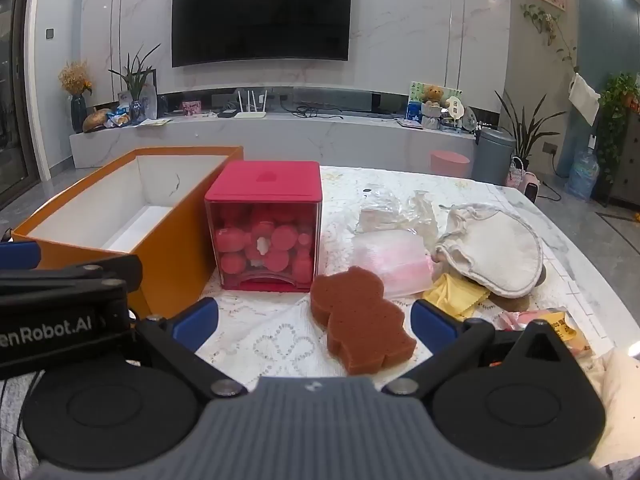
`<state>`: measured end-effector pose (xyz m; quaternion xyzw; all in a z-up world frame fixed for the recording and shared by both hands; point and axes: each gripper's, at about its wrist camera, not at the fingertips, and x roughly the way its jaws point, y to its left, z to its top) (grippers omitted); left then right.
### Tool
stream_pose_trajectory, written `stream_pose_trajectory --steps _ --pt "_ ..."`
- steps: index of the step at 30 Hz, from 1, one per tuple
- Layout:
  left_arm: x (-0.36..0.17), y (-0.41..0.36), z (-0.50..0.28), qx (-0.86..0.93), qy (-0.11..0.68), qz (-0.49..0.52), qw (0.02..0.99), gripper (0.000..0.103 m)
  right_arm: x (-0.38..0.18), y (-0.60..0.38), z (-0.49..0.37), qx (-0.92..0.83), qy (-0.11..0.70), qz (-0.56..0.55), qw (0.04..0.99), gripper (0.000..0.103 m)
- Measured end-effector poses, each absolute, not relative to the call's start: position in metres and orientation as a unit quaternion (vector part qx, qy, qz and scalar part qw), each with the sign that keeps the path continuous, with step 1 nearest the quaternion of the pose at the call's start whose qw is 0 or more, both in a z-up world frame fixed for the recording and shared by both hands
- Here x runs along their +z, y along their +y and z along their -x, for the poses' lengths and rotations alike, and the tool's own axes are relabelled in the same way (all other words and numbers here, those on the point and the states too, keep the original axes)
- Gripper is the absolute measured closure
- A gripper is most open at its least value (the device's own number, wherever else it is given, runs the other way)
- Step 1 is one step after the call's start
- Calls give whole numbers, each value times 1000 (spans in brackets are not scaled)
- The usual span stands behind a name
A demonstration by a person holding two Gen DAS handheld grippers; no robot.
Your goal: Organize soft objects
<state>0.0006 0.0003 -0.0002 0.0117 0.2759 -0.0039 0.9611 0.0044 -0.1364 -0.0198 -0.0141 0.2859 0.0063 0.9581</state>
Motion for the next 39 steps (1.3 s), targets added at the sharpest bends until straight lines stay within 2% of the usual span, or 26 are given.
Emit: stream_pose_trajectory --steps 6,39 --pt "3 -2 5 -3 254 -13 967 0 -20 -136 -4 6 281 16 960 3" --pt "-2 0 4 1 271 1 963 0 -21 -134 -3 5 278 26 960 3"
